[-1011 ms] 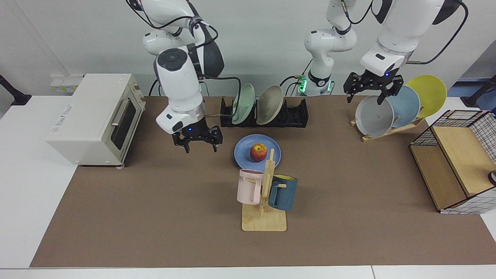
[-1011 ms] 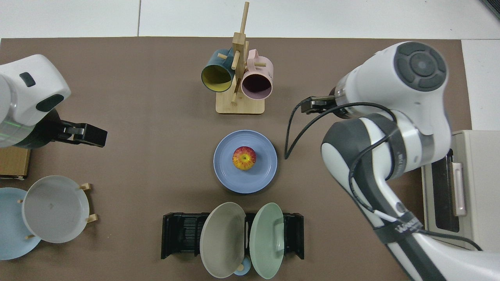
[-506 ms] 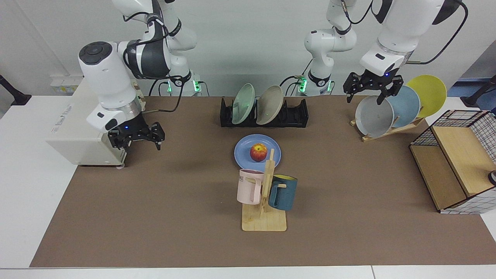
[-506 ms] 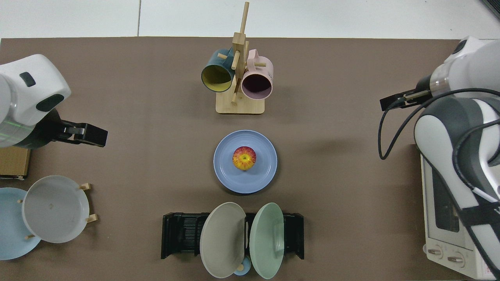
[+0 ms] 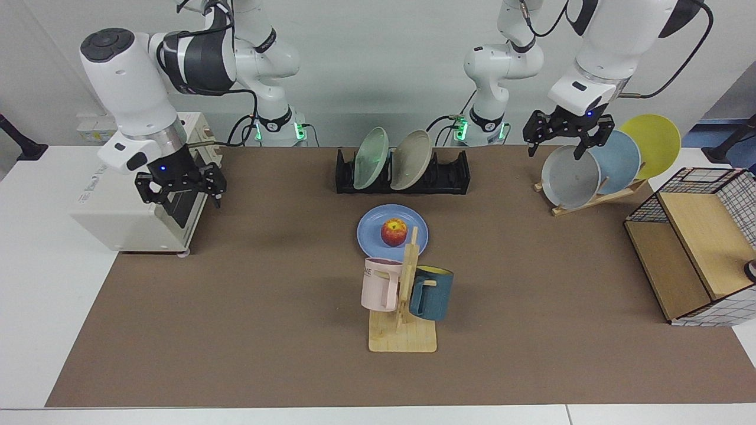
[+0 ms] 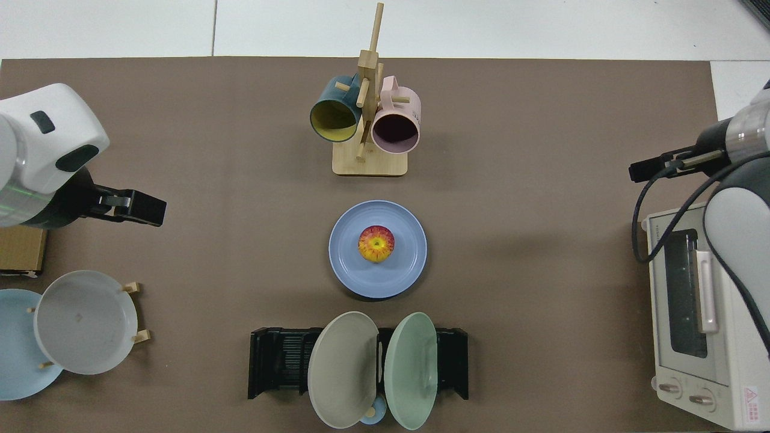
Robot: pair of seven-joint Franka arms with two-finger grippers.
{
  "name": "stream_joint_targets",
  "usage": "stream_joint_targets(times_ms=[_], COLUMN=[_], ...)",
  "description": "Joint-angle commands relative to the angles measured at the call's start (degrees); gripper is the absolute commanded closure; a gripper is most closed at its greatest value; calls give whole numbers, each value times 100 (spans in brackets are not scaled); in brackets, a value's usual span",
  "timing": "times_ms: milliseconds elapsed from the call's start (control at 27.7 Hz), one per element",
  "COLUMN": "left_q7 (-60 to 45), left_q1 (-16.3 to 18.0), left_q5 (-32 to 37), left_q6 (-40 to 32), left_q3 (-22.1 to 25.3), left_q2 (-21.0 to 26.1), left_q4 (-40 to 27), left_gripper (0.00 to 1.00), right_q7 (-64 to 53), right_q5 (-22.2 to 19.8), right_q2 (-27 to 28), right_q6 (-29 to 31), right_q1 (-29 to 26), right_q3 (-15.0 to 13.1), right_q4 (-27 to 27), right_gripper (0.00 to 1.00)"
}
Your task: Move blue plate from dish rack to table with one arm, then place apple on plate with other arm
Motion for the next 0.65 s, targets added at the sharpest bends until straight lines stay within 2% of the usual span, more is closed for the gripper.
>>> stream_joint_targets(times_ms=[0, 253, 397, 614], left_q7=[49, 40, 40, 49], left_q1=[16, 25, 25, 16], left_q5=[-53, -53, -53, -53], left_q6=[99, 99, 99, 99], left_q3=[28, 28, 28, 28], left_q2=[-134, -134, -134, -134], left_q4=[-164, -173, -173, -173], left_gripper=[0, 0, 0, 0], right_q7=[246, 685, 1467, 1477], right_q5=[-92, 40, 127, 110], right_q2=[-491, -509, -518, -527], right_q6=[-46, -247, -441, -494], right_q1=[-91, -30, -38, -12], right_q3=[107, 107, 125, 125], right_q4=[-395, -386, -369, -377], right_gripper=[0, 0, 0, 0])
